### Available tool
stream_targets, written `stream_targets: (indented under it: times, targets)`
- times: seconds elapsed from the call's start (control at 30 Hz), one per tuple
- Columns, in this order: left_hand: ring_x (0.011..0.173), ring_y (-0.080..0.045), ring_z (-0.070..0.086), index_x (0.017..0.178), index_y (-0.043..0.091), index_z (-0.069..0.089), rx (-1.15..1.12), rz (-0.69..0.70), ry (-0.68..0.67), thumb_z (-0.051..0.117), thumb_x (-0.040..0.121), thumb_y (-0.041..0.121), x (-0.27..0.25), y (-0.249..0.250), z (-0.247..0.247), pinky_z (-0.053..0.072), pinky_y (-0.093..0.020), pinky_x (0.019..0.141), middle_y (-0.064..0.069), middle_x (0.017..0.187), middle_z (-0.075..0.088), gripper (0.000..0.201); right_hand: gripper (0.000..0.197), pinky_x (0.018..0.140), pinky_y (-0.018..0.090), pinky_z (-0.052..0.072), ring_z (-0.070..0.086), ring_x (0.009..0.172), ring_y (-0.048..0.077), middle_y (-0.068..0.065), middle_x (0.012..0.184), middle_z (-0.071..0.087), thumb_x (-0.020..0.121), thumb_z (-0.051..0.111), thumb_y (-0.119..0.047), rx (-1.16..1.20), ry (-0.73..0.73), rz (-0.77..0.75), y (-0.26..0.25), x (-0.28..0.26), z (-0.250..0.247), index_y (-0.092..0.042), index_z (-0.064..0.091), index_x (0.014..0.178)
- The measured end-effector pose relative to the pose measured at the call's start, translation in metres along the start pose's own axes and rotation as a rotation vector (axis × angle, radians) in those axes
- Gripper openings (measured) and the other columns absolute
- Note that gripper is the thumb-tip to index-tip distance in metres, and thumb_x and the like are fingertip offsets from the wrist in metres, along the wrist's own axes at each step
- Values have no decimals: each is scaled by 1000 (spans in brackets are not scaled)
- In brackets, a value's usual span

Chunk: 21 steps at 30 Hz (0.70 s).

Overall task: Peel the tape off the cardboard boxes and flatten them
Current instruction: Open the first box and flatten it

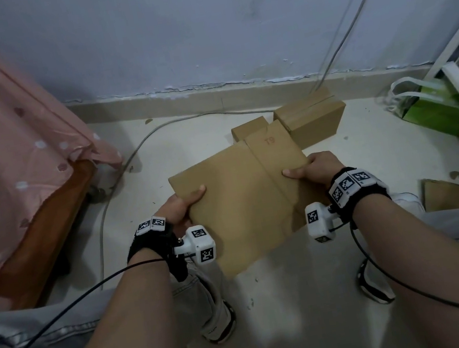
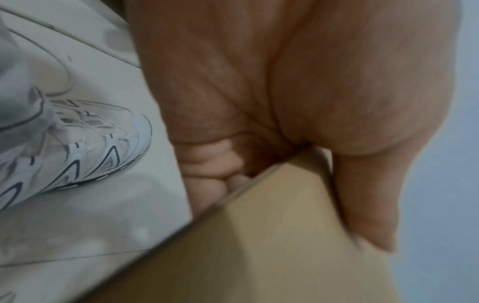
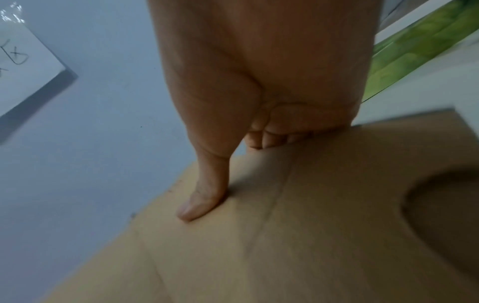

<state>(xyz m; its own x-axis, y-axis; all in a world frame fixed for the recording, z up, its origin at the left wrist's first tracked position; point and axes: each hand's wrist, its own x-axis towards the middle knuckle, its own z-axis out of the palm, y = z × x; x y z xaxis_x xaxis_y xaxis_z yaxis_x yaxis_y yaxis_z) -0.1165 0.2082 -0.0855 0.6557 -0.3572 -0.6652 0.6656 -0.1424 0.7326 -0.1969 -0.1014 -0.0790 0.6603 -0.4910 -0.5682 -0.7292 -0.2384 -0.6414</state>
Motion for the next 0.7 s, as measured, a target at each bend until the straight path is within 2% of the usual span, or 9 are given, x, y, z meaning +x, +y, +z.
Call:
stream_targets:
  times: [0.1,0.2,0.33,0.4,0.47,0.53,0.57,0.63,0.7]
  targets:
    - [99,-31,68,124,5,61,-28,59,170,69,89,30,14,-2,-3,55,-48,88,-17,117,68,43,62,93,39,52,61,99,24,3,113,65,74,84,-36,176,35,-22,-6,0,7,-5,61,122]
    - [104,-36,64,128,6,57,129,11,344,73,83,38,29,-3,-12,53,-53,92,-16,120,66,57,58,87,35,50,58,97,22,5,116,62,83,78,-23,313,31,-78,-13,-5,11,-8,54,134]
    - [107,-37,60,148,11,32,305,-84,435,63,88,50,29,2,-18,53,-54,90,-16,133,54,78,27,79,35,56,68,96,27,5,104,71,84,76,-11,389,-16,-247,-26,-15,13,-9,65,108]
    - [104,-36,60,146,9,35,189,-29,476,48,93,59,27,3,-16,54,-53,86,-14,134,54,74,19,76,33,58,67,88,20,2,93,70,81,77,-4,406,52,-381,-37,-20,14,-10,60,89]
    - [105,-35,63,137,6,47,-154,48,413,37,95,63,24,7,-9,54,-55,88,-12,127,62,71,30,73,24,58,63,80,15,5,86,65,77,75,7,406,74,-505,-53,-25,18,-13,53,76]
    - [104,-39,66,128,6,53,-377,64,231,38,87,75,18,13,-1,52,-59,90,-15,118,68,81,38,70,14,52,57,73,11,6,78,58,75,69,19,365,80,-632,-64,-28,28,-14,51,68]
    - [105,-42,66,125,6,54,-432,52,125,40,81,80,13,18,4,51,-61,91,-17,117,69,87,41,72,15,50,56,73,10,5,77,57,74,67,21,321,86,-685,-67,-29,35,-17,52,65]
    - [107,-50,63,124,4,53,-467,26,-31,47,77,80,8,24,11,48,-64,93,-21,121,66,90,45,79,26,49,59,80,17,6,84,62,74,67,16,205,78,-756,-64,-29,51,-26,57,63]
    - [107,-50,63,129,-1,50,-408,3,-55,57,91,52,5,24,14,54,-59,87,-24,123,62,66,44,89,40,48,59,93,26,2,91,65,72,74,6,55,131,-820,-53,-26,66,-34,60,62]
